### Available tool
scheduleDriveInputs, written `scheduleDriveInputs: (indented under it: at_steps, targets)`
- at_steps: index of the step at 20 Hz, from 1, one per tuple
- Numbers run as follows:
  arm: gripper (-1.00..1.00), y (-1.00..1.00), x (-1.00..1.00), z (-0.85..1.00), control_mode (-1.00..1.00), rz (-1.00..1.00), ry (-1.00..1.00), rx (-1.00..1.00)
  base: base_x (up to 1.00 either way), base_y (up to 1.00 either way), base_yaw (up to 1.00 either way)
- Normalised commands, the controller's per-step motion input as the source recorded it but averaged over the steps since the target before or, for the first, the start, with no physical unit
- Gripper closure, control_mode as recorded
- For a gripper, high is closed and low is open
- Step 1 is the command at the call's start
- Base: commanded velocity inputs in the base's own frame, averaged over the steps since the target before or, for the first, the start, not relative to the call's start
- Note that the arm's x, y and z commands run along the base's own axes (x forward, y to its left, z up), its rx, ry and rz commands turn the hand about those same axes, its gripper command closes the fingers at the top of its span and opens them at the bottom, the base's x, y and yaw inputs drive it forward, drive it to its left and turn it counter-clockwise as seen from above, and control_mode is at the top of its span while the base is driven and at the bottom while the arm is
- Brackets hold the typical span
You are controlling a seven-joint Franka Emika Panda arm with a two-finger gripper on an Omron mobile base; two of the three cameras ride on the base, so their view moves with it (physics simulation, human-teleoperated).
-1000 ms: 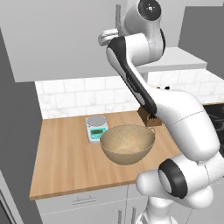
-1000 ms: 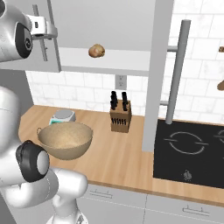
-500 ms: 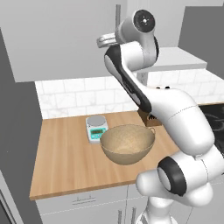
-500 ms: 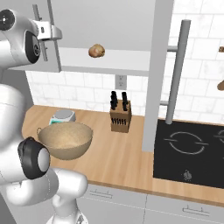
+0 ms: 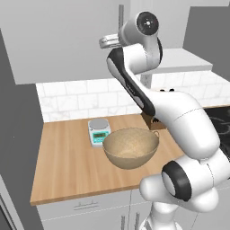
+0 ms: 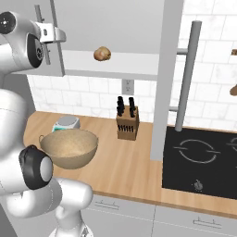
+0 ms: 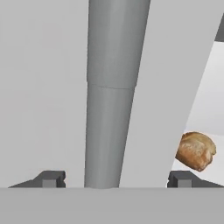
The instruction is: Open the cabinet, pick up the bread from the cabinet and place it in the basket. Then move the basket to the dining counter.
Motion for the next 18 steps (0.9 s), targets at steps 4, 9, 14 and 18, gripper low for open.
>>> scheduleDriveInputs:
  at_steps: [4, 9, 14, 18]
  targets:
    - [1.0, 0.07, 0.34, -0.06, -1.0, -0.01, -0.01, 0.0, 0.0, 0.0, 0.0]
    - [1.0, 0.34, 0.28, -0.02, -1.0, -0.01, 0.0, 0.0, 0.0, 0.0, 0.0]
    - [1.0, 0.59, -0.12, 0.0, -1.0, -0.04, -0.04, 0.0, 0.0, 0.0, 0.0]
    - [1.0, 0.51, -0.93, 0.0, -1.0, -0.01, -0.08, 0.0, 0.0, 0.0, 0.0]
